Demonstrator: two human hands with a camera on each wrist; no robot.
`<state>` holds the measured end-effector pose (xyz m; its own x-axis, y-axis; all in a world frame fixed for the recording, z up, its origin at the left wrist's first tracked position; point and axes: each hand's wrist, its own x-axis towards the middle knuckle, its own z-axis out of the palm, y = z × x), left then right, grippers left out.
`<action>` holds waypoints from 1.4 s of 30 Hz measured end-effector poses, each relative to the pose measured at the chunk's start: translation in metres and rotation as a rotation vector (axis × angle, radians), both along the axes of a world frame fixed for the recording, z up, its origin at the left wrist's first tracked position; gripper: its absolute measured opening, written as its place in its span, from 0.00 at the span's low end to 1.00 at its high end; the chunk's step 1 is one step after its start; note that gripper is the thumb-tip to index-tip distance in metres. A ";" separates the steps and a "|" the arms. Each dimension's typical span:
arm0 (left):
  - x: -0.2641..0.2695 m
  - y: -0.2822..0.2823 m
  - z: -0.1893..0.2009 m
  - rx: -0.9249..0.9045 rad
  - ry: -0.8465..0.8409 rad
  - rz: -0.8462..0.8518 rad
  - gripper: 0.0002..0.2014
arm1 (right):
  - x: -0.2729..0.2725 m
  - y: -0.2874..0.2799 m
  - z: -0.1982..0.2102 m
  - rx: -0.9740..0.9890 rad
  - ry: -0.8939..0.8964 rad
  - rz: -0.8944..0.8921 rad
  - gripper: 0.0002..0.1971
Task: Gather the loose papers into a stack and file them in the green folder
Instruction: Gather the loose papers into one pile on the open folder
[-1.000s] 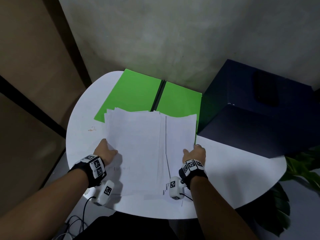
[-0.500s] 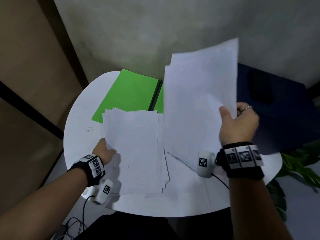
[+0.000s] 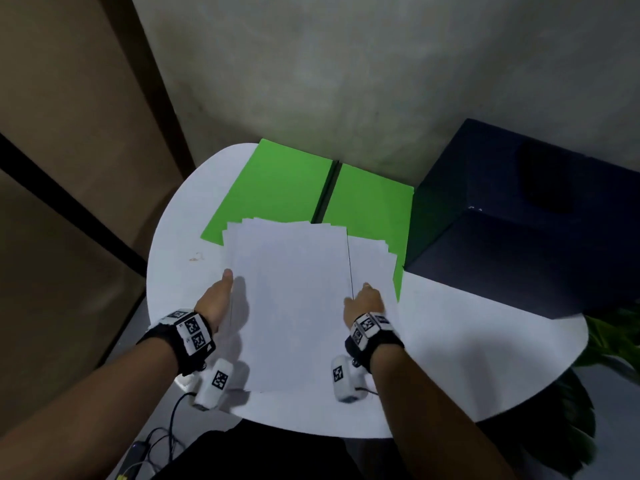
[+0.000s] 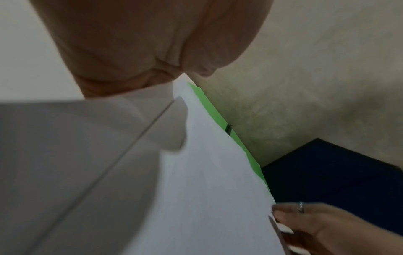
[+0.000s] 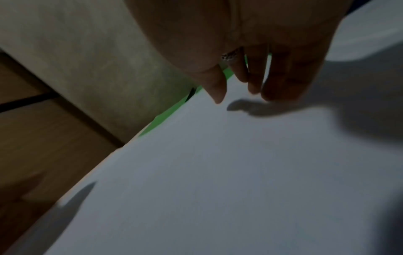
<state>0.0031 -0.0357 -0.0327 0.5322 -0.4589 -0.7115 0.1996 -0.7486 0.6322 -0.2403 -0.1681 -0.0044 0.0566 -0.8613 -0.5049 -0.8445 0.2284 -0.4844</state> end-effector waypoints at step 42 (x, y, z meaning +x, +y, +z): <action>0.022 -0.023 0.124 -0.659 -0.434 0.011 0.08 | -0.012 0.022 -0.019 0.032 0.438 -0.126 0.73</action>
